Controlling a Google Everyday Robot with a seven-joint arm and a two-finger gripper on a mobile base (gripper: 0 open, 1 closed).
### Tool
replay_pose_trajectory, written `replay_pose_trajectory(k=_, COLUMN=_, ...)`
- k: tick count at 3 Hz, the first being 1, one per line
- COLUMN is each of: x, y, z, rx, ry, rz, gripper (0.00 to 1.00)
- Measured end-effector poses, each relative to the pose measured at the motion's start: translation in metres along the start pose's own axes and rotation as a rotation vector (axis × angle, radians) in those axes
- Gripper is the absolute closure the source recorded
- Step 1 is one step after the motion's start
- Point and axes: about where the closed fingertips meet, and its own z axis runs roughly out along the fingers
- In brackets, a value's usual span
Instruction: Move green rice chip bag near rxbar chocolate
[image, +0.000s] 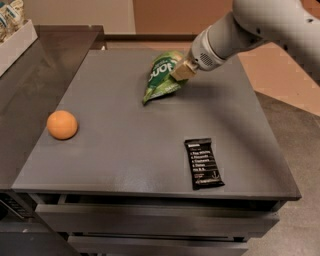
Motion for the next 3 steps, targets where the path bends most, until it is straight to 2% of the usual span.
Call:
replay_pose_trajectory(k=2, x=0.029, y=0.053, z=-0.049, rx=-0.023, ry=0.015, rz=-0.018, gripper=1.00)
replay_pose_trajectory(k=3, x=0.042, y=0.080, z=-0.066, rx=-0.036, ry=0.020, rz=-0.014, gripper=0.82)
